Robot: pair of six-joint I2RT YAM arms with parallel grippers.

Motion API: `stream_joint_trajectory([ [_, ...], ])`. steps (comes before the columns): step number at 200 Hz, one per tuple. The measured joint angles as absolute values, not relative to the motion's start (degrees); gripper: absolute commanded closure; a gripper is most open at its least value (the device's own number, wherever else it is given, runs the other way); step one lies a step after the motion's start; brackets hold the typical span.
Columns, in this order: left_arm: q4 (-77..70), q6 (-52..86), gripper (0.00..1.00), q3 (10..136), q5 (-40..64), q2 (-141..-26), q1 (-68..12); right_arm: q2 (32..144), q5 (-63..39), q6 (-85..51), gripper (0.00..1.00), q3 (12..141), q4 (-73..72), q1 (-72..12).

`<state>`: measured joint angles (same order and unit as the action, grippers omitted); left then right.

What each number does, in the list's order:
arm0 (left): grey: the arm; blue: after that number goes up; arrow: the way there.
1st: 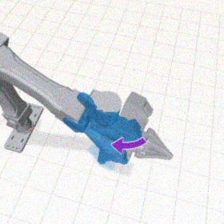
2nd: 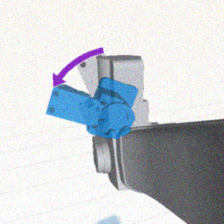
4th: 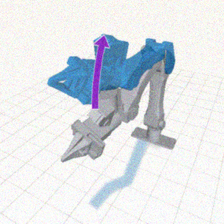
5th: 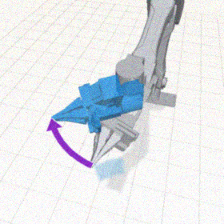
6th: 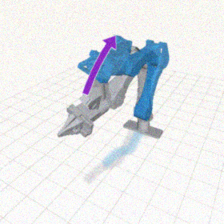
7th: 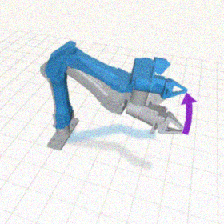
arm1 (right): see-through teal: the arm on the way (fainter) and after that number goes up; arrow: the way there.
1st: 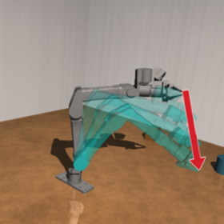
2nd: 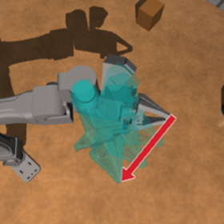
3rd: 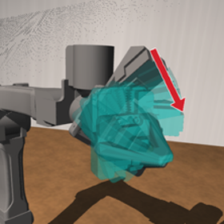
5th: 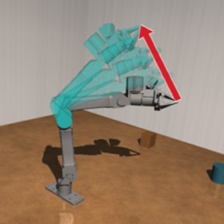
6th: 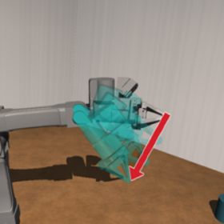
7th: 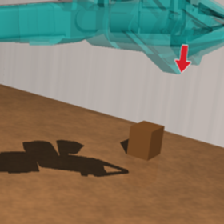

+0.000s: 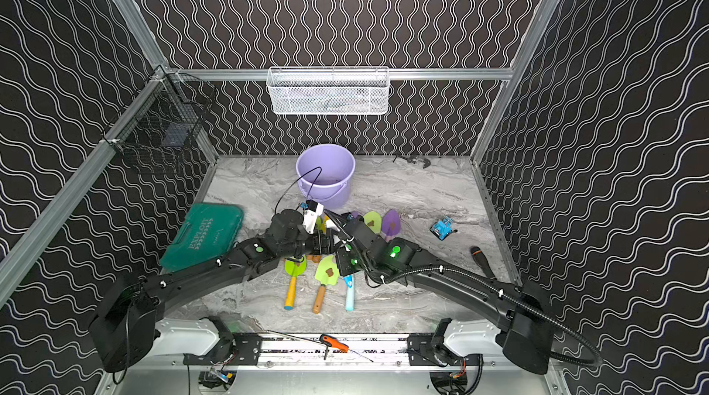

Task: Brush the soil off the hand trowel and place it into the bucket
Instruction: Pick up the brush from the center of the board.

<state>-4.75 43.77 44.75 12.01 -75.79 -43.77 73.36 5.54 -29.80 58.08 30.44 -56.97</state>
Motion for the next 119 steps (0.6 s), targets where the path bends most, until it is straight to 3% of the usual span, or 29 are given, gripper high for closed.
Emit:
stream_joint_trajectory([
  [46,-6.76,45.23,0.4,44.84,13.1,-76.69,-43.83,73.47,6.94,-31.09,1.0,58.24,30.94,-56.97],
  [91,-7.66,46.11,0.43,45.8,13.74,-78.41,-43.83,73.23,6.92,-31.46,1.0,57.76,30.46,-57.6],
  [119,-8.47,46.15,0.51,45.93,13.93,-79.22,-43.83,73.41,6.72,-31.46,1.0,57.47,29.95,-57.8],
])
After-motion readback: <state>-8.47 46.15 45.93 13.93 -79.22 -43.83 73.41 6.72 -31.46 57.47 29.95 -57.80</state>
